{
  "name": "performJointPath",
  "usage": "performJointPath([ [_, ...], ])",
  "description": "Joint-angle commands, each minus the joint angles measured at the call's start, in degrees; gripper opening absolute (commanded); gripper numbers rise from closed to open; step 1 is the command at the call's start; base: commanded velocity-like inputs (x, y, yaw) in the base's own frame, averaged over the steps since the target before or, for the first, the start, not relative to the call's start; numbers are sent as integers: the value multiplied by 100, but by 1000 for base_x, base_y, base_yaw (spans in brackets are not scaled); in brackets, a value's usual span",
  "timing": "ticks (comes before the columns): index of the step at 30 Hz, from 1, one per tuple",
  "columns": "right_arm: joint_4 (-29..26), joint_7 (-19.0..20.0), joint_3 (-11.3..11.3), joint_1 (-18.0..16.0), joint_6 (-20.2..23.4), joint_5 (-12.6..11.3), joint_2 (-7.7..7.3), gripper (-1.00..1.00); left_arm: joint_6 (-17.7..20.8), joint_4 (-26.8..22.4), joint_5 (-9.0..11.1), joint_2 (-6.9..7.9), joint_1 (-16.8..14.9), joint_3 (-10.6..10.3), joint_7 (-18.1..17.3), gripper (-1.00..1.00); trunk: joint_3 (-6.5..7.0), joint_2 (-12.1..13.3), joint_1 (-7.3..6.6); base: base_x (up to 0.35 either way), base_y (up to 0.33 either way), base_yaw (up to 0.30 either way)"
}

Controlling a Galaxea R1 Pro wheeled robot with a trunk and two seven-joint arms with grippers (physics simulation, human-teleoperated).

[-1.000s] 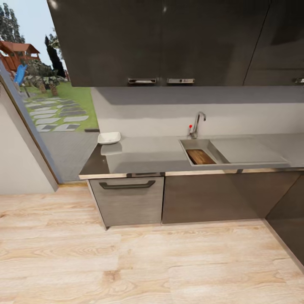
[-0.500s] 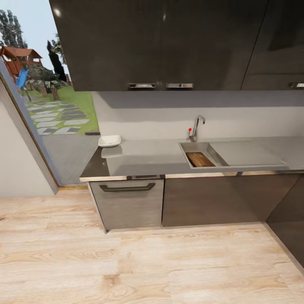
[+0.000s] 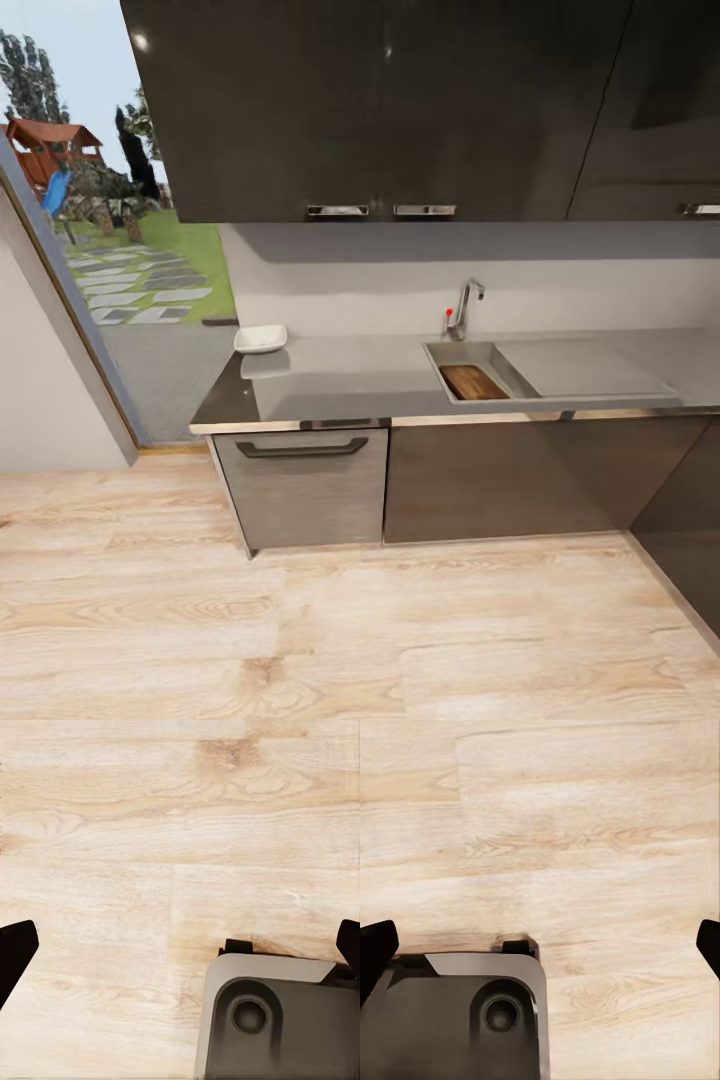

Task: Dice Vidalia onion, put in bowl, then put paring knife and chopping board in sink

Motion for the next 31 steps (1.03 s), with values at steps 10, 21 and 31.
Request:
performJointPath([
  [10,-33,-50,-509,-4,2226,-81,-29,100,1783,928,206,-195,10,234,-178,100,-11,-11,3,0,0,0],
  [21,-117,-45,-626,-4,1807,-103,40,100,1795,913,268,-166,16,405,-431,100,-11,-11,3,0,0,0],
  [31,-120,-45,-625,-4,1382,-107,44,100,1785,921,256,-141,16,403,-437,100,-11,-11,3,0,0,0],
])
